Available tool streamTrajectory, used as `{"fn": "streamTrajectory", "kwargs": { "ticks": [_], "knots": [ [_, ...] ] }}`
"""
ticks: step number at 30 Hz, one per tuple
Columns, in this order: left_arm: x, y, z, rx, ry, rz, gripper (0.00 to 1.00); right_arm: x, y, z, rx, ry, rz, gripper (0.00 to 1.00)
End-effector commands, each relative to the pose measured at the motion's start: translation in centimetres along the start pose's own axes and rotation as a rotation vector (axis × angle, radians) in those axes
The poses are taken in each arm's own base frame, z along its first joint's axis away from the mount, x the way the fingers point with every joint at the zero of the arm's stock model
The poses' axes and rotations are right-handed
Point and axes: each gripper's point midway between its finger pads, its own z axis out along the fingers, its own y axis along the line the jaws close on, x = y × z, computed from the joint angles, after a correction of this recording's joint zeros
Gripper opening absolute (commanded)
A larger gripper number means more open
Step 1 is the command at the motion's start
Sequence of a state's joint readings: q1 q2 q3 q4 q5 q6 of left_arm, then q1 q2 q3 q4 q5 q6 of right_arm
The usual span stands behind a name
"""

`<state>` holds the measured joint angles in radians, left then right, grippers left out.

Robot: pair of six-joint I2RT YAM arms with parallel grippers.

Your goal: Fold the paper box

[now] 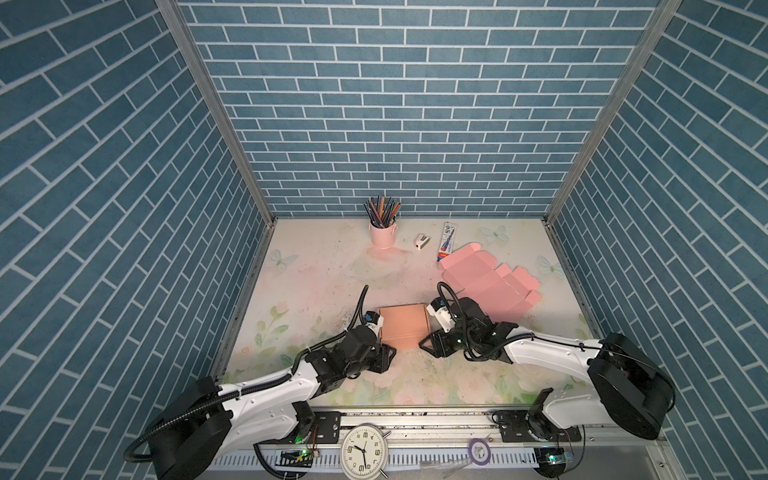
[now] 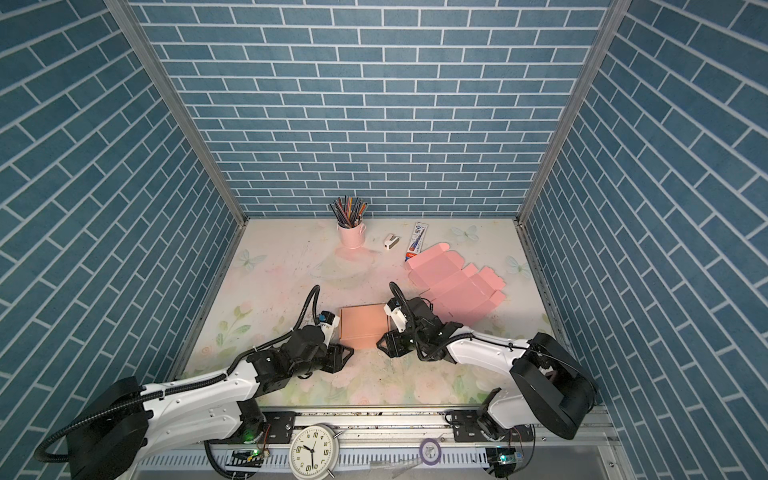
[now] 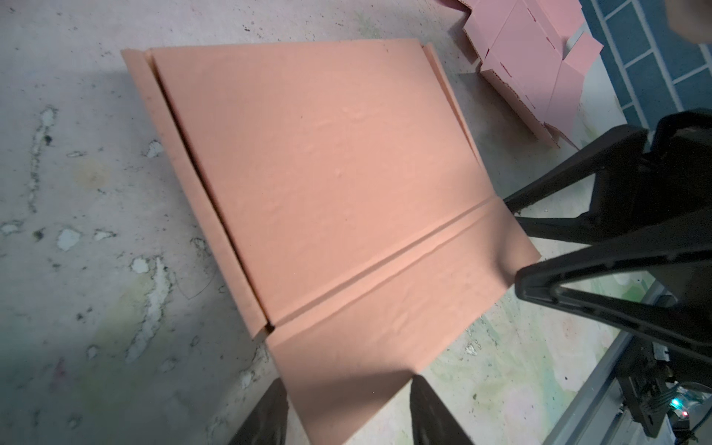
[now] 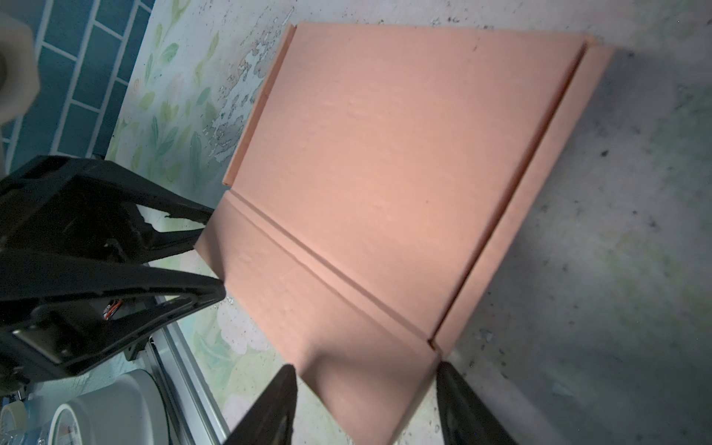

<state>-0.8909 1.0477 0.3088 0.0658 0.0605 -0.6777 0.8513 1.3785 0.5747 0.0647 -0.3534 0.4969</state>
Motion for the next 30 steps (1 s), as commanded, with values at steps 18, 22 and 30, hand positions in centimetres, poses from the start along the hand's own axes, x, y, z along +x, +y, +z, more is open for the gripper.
{"fn": "streamTrajectory", "kwargs": {
  "ticks": [18,22,30],
  "knots": [
    [0.6,1.3,0.2,-0.046,-0.014,-0.012,0.45,0.8,-1.0,1.1,0.028,0.009,0.017,0.42],
    [0.6,1.3,0.1,-0.048,-0.015,-0.009,0.44,0.9,-1.0,1.1,0.029,0.009,0.017,0.4],
    [0.5,1.6,-0.1,-0.061,-0.019,-0.004,0.44,0.7,-1.0,1.1,0.032,0.007,0.013,0.4]
  ]
}}
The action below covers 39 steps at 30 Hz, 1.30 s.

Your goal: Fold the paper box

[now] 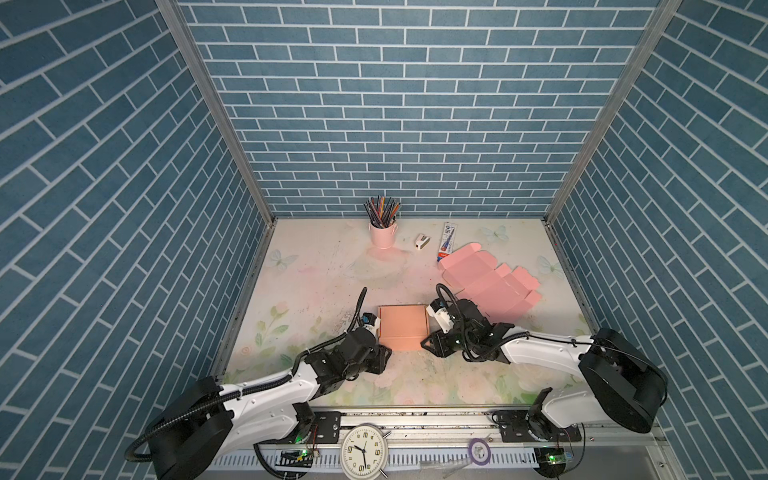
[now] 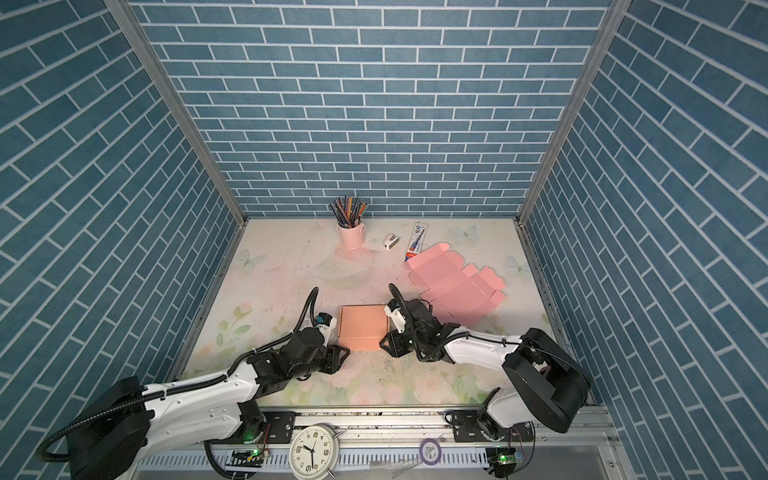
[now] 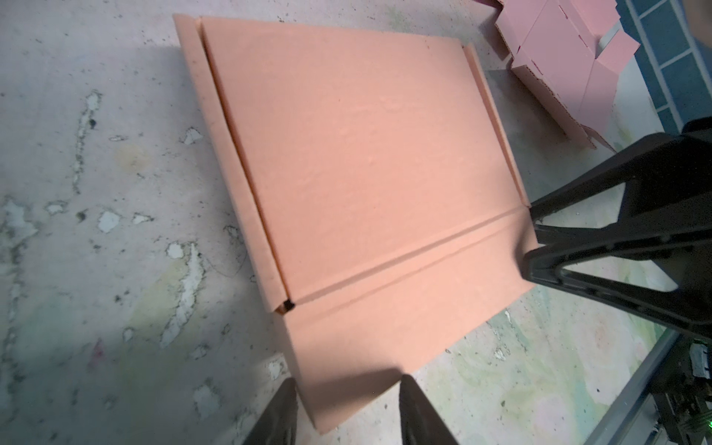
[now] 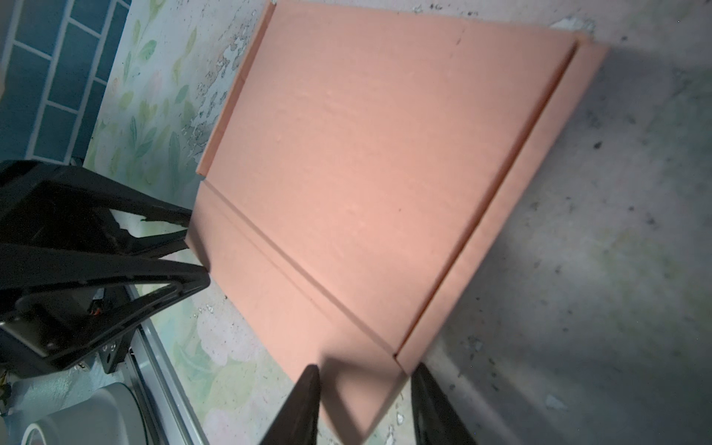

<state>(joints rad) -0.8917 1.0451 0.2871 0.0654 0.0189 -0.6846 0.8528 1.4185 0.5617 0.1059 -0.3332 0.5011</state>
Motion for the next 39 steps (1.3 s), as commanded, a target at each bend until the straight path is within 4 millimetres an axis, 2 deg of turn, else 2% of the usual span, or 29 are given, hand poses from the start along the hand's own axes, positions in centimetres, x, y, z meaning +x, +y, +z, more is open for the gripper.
{"fn": "streamTrajectory", "kwargs": {
  "ticks": [1,18,30,39],
  "knots": [
    [0.1,0.5,-0.1,-0.018,-0.01,0.004,0.44,0.3,-0.2,0.3,0.011,0.004,0.006,0.4],
    [-0.8,1.4,0.5,-0.037,-0.02,0.019,0.41,0.2,-0.5,0.8,0.018,0.007,0.0,0.36],
    [-1.2,1.9,1.1,-0.047,-0.011,0.036,0.35,-0.1,-1.0,0.6,0.032,0.002,0.0,0.35],
    [-1.7,1.2,0.0,-0.005,-0.037,0.036,0.35,-0.9,-1.2,-0.1,0.044,-0.017,-0.005,0.51]
  ]
}}
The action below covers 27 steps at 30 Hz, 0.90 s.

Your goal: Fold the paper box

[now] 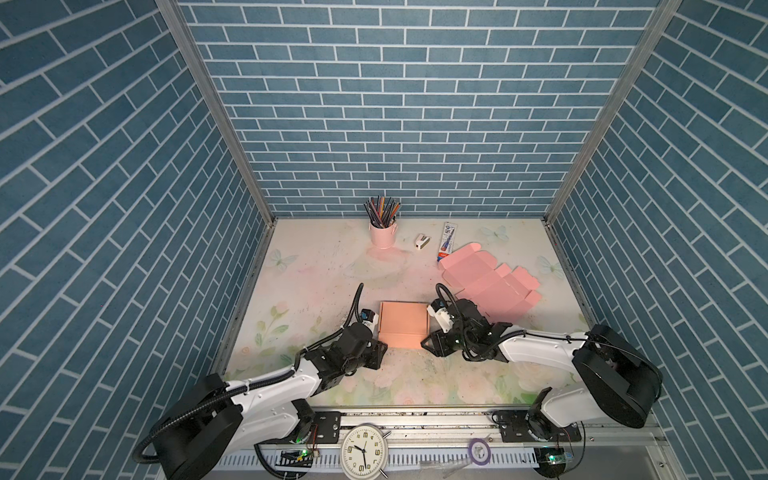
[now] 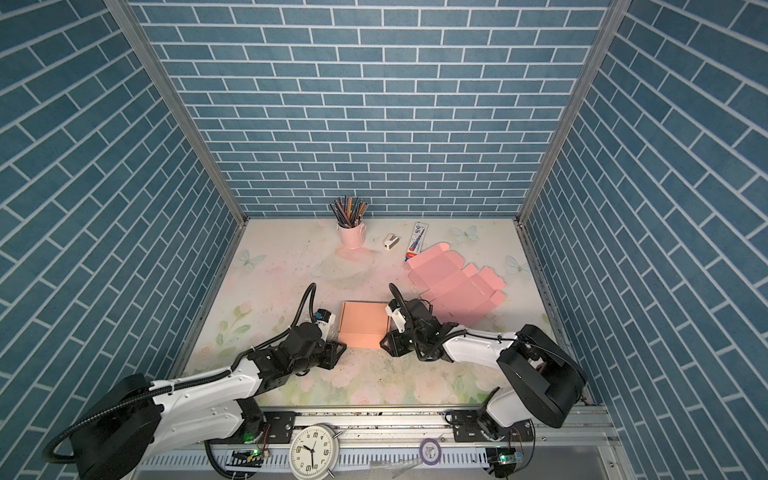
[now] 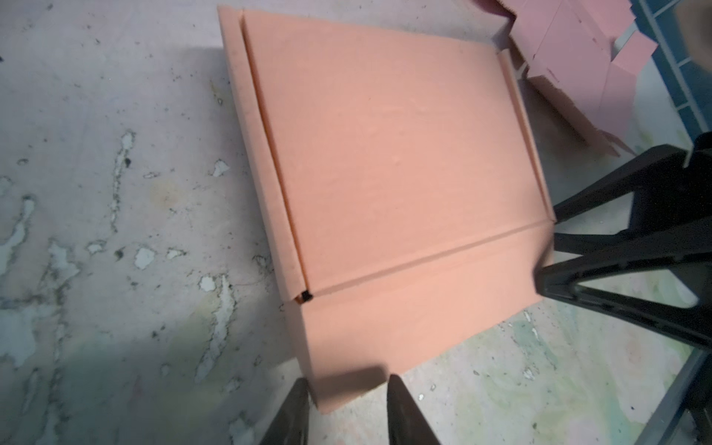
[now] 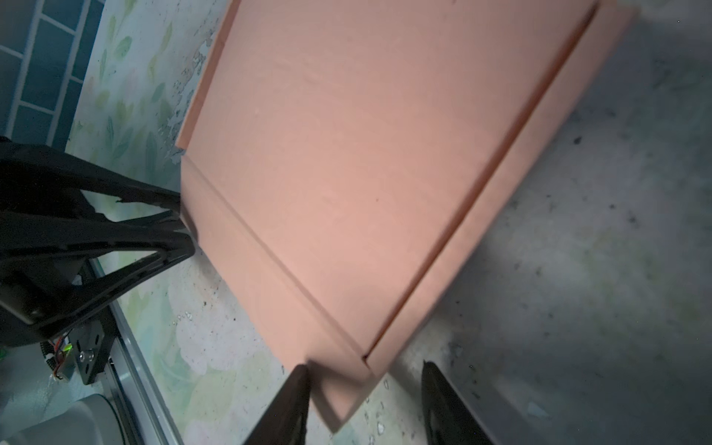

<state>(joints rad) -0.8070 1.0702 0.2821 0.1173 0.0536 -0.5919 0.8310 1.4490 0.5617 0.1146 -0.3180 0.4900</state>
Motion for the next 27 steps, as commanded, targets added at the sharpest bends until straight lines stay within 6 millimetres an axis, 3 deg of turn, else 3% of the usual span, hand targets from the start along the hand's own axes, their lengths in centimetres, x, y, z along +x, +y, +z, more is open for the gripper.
{"fn": "streamTrajectory", "kwargs": {
  "ticks": [1,6,13,22,27],
  "knots": [
    [-0.2,0.2,-0.5,0.001,-0.004,-0.003,0.35,-0.9,0.2,-0.5,0.009,-0.02,-0.018,0.52],
    [0.0,0.7,-1.2,0.003,-0.004,-0.025,0.36,-1.4,0.4,-1.0,0.011,-0.032,-0.023,0.55],
    [-2.1,0.6,-2.1,0.021,-0.037,-0.013,0.36,-2.2,0.8,-1.6,0.007,-0.053,-0.035,0.55],
    [-5.2,0.0,-1.6,0.03,-0.062,0.013,0.38,-3.7,0.5,-2.1,0.015,-0.079,-0.037,0.6],
    [-4.9,0.2,-1.3,0.031,-0.034,0.006,0.39,-3.5,0.9,-2.4,-0.005,-0.071,-0.035,0.59]
  ]
}}
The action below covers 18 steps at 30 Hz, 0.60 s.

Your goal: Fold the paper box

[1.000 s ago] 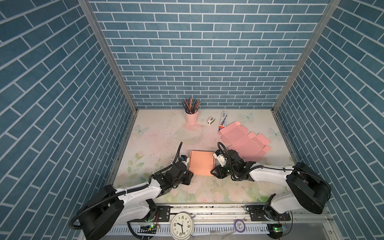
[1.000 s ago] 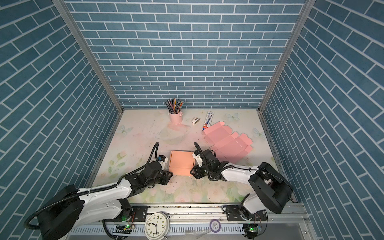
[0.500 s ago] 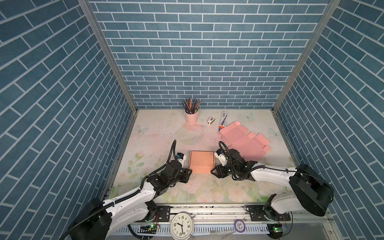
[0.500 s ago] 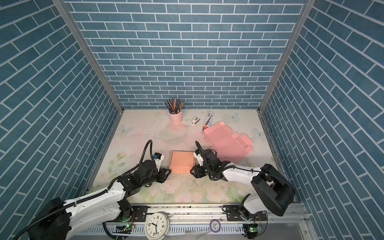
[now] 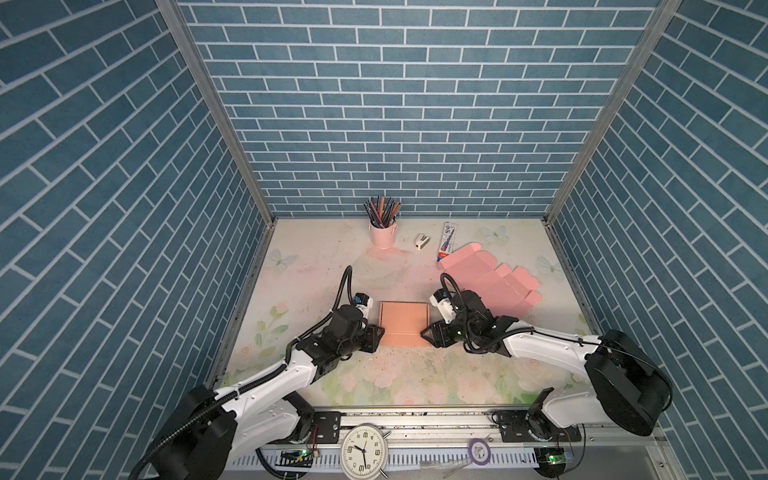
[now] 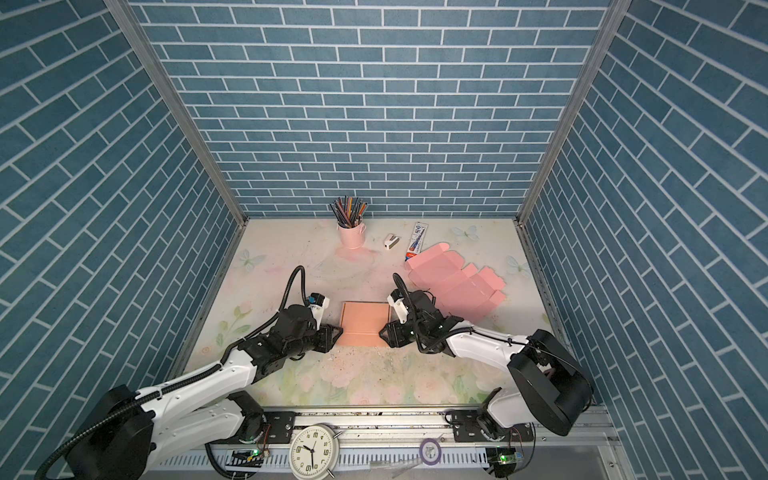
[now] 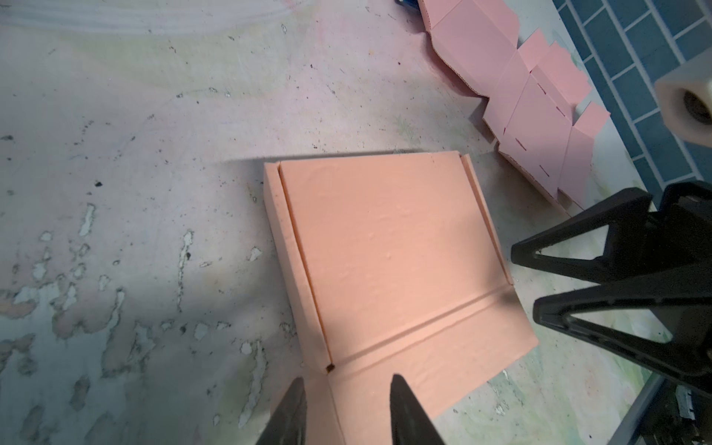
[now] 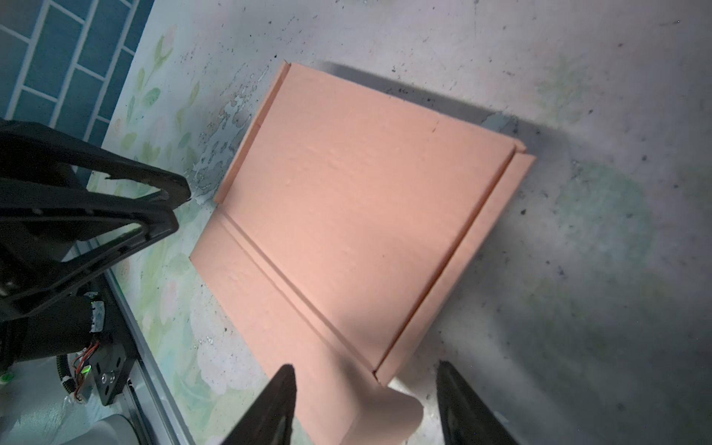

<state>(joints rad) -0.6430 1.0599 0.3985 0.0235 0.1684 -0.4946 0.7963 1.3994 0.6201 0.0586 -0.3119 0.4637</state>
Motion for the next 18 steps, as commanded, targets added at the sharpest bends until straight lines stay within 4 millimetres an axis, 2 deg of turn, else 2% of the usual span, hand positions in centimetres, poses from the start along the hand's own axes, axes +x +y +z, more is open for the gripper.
{"fn": "streamTrajectory", "kwargs": {
  "ticks": [1,8,18],
  "knots": [
    [-0.1,-0.4,-0.2,0.027,0.004,0.013,0.41,-0.3,0.5,-0.7,-0.013,-0.004,-0.01,0.59],
    [1.1,-0.6,0.1,0.056,0.02,-0.007,0.43,1.5,0.8,-0.6,-0.042,0.024,0.023,0.62],
    [2.6,-1.4,1.2,0.088,0.058,-0.01,0.45,2.2,1.8,0.4,-0.073,0.045,0.023,0.63]
  ]
}}
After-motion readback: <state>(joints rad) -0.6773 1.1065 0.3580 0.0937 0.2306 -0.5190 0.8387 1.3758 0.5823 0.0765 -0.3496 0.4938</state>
